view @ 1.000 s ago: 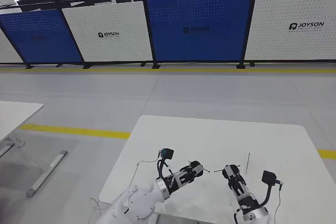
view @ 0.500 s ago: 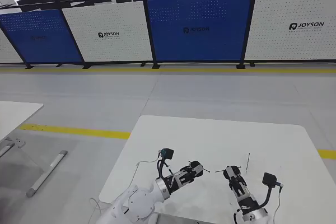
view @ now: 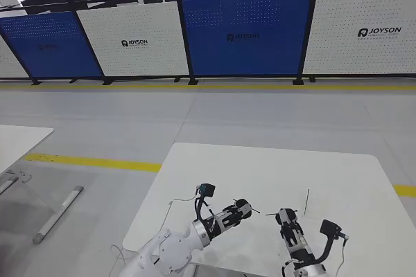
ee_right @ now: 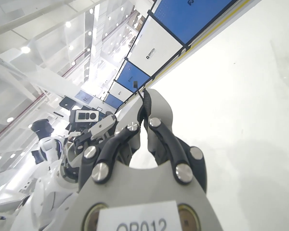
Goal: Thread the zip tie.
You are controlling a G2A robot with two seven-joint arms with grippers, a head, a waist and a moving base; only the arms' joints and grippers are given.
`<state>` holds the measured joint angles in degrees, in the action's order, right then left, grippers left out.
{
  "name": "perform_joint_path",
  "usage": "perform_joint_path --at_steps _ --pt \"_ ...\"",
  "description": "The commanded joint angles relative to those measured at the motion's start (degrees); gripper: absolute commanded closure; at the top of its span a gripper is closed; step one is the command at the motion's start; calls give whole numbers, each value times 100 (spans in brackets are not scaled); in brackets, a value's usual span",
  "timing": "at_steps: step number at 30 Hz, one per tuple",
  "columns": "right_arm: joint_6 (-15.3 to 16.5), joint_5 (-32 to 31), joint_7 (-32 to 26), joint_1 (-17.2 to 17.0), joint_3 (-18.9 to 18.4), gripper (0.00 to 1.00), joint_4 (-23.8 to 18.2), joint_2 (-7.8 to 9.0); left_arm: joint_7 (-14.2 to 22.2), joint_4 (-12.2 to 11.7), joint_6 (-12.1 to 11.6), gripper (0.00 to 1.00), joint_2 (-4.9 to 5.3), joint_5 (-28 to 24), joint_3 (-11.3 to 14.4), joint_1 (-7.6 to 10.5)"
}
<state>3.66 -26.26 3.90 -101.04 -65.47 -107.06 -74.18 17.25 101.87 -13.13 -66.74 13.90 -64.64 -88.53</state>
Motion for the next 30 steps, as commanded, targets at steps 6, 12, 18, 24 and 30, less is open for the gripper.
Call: perform_joint_path --at_steps 6,12,18,24,30 --pt "115 333 -292 25 -28 100 -11 4 0 0 0 100 0 0 0 0" --pt "148 385 -196 43 -47 100 -9 -3 0 0 0 100 0 0 0 0" --pt "154 446 -46 68 -41 100 66 -21 0 0 0 100 0 0 0 0" --pt "66 500 27 117 -21 100 104 -39 0 0 0 100 0 0 0 0" --pt "66 500 27 117 -21 100 104 -39 0 0 0 100 0 0 0 0"
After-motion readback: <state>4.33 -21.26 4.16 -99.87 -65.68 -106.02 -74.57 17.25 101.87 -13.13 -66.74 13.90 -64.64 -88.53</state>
